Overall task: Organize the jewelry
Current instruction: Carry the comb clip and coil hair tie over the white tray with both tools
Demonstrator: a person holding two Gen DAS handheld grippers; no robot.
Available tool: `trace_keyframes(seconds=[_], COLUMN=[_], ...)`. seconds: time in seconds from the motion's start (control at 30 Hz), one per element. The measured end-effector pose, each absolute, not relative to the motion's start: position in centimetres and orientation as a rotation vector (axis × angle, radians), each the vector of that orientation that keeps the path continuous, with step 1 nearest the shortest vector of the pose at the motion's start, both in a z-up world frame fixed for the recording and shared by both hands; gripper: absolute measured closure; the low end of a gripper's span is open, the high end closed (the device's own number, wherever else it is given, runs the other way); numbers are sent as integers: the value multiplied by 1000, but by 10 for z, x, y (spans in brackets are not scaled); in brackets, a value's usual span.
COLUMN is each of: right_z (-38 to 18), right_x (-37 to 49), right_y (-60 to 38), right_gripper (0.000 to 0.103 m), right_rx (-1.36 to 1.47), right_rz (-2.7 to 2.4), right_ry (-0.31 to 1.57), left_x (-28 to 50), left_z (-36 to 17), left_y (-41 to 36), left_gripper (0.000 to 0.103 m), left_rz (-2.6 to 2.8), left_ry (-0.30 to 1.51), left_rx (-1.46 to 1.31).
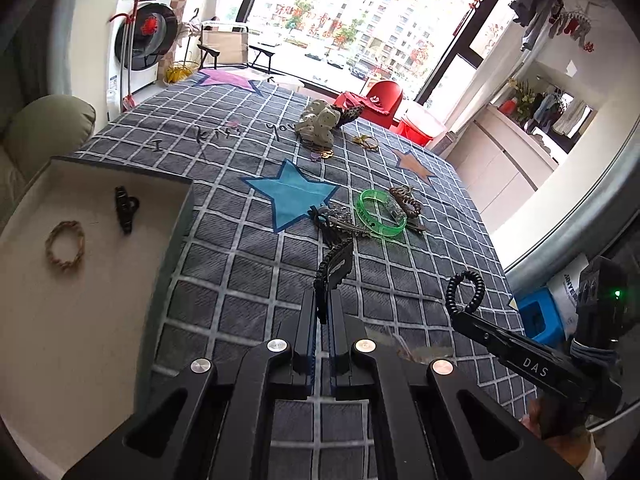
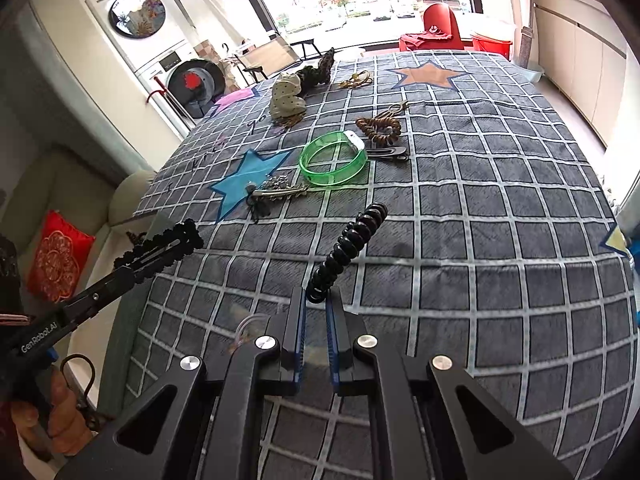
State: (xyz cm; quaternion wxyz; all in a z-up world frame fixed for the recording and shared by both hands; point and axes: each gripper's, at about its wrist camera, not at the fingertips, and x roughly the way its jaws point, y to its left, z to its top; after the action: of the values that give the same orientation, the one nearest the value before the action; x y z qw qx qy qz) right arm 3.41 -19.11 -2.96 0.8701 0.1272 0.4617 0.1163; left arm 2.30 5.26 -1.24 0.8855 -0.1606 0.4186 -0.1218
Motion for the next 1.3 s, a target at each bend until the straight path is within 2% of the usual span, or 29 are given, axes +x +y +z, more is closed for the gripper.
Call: trace_keyframes(seconds=[0.63, 1.03, 1.3], right_z=[-10, 8, 8], right_x=[5, 21, 43], right_y=[-127, -33, 46], right_gripper=[92, 92, 92], right_rx=[187, 65, -13], right_rz=[342, 507, 640], right_ry=[946, 946, 971], left_x=[-34, -51, -39], left_z=[-4, -4, -26], left_y=[119, 205, 252], left_gripper=[96, 96, 96], left_rz=[-175, -13, 83], left_ry=[800, 751, 770], left_rx=[-373, -426, -466])
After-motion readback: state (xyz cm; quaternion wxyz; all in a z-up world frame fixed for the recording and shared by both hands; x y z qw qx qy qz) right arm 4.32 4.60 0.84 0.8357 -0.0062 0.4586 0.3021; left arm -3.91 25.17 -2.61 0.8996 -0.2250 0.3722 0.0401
